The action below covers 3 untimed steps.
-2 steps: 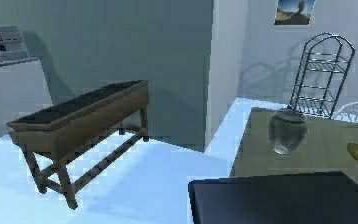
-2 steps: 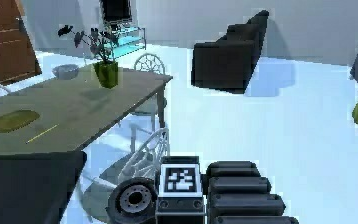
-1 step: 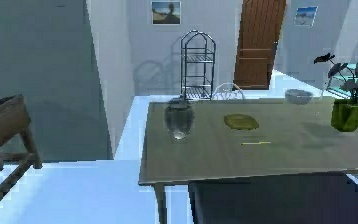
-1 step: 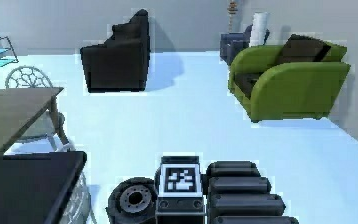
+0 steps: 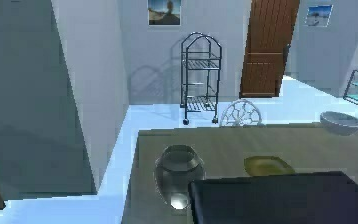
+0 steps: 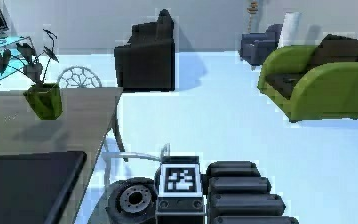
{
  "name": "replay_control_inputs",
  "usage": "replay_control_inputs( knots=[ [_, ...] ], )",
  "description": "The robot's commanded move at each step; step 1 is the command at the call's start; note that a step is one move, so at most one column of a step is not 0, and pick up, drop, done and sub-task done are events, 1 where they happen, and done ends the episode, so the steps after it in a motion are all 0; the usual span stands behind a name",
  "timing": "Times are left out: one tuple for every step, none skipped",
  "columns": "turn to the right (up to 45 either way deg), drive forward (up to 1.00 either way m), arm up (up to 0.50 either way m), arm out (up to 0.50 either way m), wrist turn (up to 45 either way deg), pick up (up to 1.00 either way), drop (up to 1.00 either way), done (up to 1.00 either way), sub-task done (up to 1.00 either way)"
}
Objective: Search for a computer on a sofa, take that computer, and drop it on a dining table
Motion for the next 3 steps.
replay_control_inputs(
  knots=[
    [36.0,0.00,0.00,0.00,0.0,0.00,0.00,0.00,0.00],
    [-27.0,0.00,0.00,0.00,0.0,0.00,0.00,0.00,0.00],
    [15.0,0.00,0.00,0.00,0.0,0.00,0.00,0.00,0.00]
  ],
)
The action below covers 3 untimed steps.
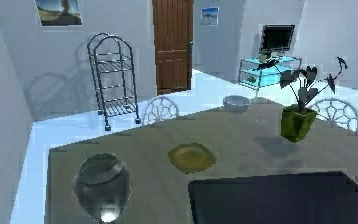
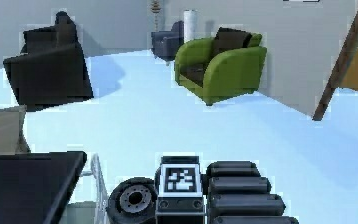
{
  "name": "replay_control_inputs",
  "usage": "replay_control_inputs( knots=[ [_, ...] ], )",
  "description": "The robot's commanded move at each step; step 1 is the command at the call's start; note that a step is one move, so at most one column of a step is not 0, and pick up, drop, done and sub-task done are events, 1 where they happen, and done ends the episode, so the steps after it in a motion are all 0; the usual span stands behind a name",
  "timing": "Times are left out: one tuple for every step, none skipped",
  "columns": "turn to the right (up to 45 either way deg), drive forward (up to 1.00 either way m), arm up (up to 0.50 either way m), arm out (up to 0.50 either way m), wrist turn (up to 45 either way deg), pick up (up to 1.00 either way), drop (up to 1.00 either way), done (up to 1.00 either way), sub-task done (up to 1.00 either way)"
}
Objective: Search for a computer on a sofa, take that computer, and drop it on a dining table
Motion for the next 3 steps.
replay_control_inputs(
  knots=[
    [-6.0,0.00,0.00,0.00,0.0,0.00,0.00,0.00,0.00],
    [6.0,0.00,0.00,0.00,0.0,0.00,0.00,0.00,0.00],
    [-45.0,0.00,0.00,0.00,0.0,0.00,0.00,0.00,0.00]
  ],
)
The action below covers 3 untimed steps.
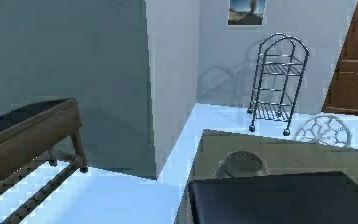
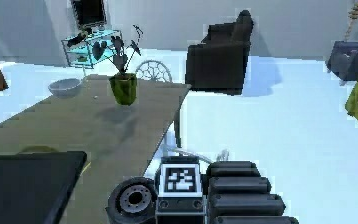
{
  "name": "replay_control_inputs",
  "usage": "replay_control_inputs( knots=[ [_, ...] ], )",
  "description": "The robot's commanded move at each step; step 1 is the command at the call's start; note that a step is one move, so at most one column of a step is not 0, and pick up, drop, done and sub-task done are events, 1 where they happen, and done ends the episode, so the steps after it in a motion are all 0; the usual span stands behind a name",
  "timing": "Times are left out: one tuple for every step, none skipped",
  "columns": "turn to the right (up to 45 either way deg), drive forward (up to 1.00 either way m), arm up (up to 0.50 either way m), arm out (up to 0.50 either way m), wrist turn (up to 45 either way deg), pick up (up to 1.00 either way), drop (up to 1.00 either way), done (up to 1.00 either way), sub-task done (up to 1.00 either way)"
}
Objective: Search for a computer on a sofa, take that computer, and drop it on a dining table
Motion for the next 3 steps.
replay_control_inputs(
  knots=[
    [-45.0,0.00,0.00,0.00,0.0,0.00,0.00,0.00,0.00],
    [-6.0,0.00,0.00,0.00,0.0,0.00,0.00,0.00,0.00],
    [0.0,0.10,0.00,0.00,0.0,0.00,0.00,0.00,0.00]
  ],
)
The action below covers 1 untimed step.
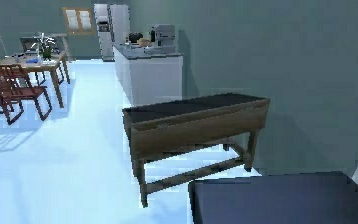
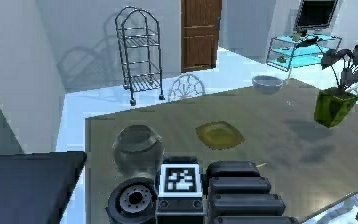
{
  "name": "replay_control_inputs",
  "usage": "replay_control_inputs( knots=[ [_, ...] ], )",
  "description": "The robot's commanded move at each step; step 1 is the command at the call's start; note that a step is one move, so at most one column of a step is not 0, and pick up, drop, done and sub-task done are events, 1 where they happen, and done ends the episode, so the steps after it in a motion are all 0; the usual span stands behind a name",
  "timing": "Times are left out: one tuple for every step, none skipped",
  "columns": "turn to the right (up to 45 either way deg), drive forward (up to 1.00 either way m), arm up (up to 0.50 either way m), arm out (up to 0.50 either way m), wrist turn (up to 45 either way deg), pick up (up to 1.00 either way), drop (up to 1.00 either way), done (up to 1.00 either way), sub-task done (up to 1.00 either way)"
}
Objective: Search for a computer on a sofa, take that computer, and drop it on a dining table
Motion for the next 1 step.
replay_control_inputs(
  knots=[
    [45.0,0.00,0.00,0.00,0.0,0.00,0.00,0.00,0.00]
  ],
)
